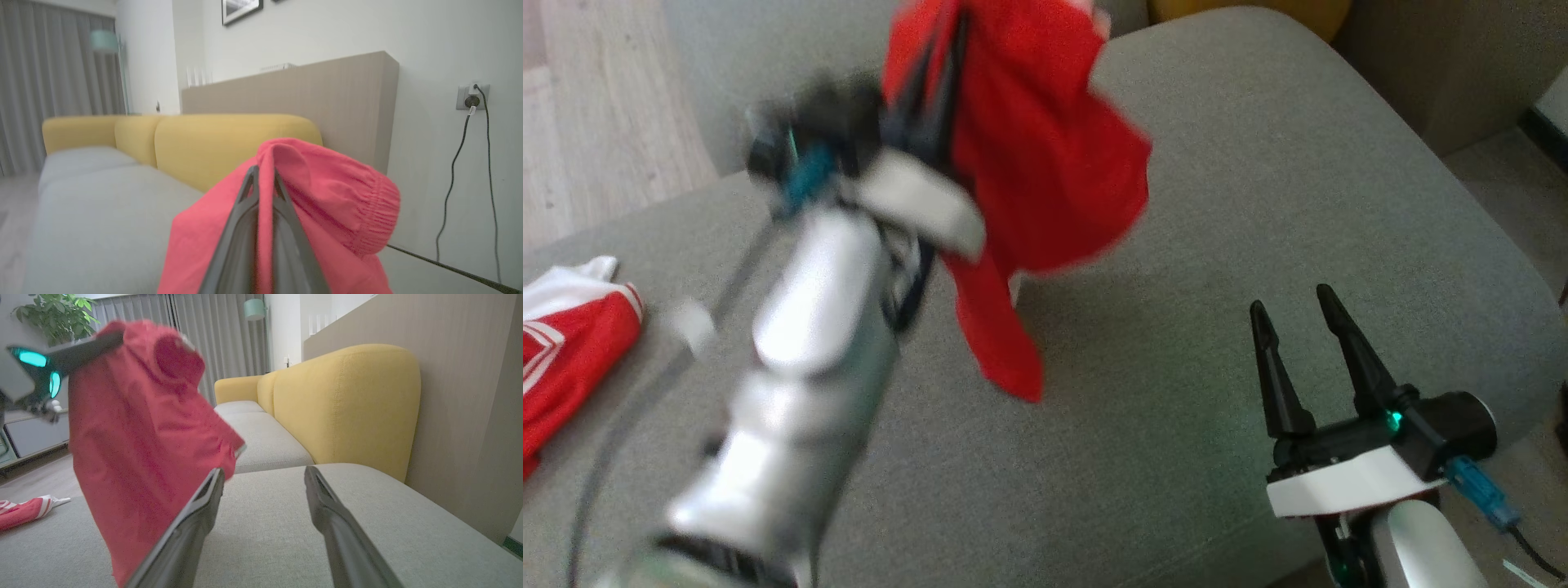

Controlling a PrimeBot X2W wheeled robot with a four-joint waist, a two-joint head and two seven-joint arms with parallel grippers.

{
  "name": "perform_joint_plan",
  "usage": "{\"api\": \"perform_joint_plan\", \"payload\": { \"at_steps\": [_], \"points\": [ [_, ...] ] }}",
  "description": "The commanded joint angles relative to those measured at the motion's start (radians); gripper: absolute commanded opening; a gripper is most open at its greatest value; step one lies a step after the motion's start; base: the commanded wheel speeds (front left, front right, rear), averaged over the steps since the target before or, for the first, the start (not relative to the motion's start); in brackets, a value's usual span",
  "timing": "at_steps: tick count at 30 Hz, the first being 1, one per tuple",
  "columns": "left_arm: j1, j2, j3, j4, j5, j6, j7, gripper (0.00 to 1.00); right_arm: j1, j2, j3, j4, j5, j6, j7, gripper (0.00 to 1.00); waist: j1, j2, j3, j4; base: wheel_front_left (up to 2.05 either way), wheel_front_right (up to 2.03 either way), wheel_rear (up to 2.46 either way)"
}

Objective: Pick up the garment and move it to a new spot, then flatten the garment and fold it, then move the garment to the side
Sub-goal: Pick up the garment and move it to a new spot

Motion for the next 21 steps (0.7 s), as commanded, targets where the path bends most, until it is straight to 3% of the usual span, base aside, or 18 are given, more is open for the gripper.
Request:
{"api": "perform_joint_plan", "payload": {
  "at_steps": [1,5,9,10,11,17,21],
  "points": [
    [0.09,0.029,0.008,-0.076,-0.052,0.027,-0.009,0.0,-0.022,0.006,0.015,-0.031,0.012,0.007,-0.011,1.0,0.0002,-0.0001,0.018,0.006,0.0,0.0,0.0],
    [0.353,0.029,0.009,-0.233,-0.111,0.034,-0.009,0.0,-0.02,0.006,-0.01,-0.027,0.015,0.007,-0.011,1.0,0.0002,-0.0001,0.048,0.043,0.0,0.0,0.0],
    [0.545,0.029,0.047,-0.255,-0.1,0.061,-0.01,0.0,-0.016,0.006,-0.017,-0.013,-0.001,0.007,-0.011,1.0,0.0002,-0.0001,0.057,0.098,0.0,0.0,0.0],
    [0.575,0.029,0.06,-0.27,-0.112,0.067,-0.01,0.37,-0.014,0.006,-0.022,-0.007,-0.007,0.007,-0.011,1.0,0.0002,-0.0001,0.055,0.113,0.0,0.0,0.0],
    [0.599,0.029,0.069,-0.287,-0.126,0.073,-0.01,1.0,-0.01,0.006,-0.035,-0.003,-0.012,0.007,-0.011,1.0,0.0002,-0.0001,0.049,0.132,0.0,0.0,0.0],
    [0.68,0.029,0.09,-0.382,-0.097,0.125,-0.01,1.0,0.023,0.006,-0.086,0.022,-0.023,0.007,-0.011,1.0,0.0002,-0.0001,-0.008,0.215,0.0,0.0,0.0],
    [0.743,0.029,0.111,-0.452,-0.024,0.188,-0.01,1.0,0.056,0.006,-0.122,0.042,-0.029,0.007,-0.011,1.0,0.0002,-0.0001,-0.063,0.273,0.0,0.0,0.0]
  ]
}}
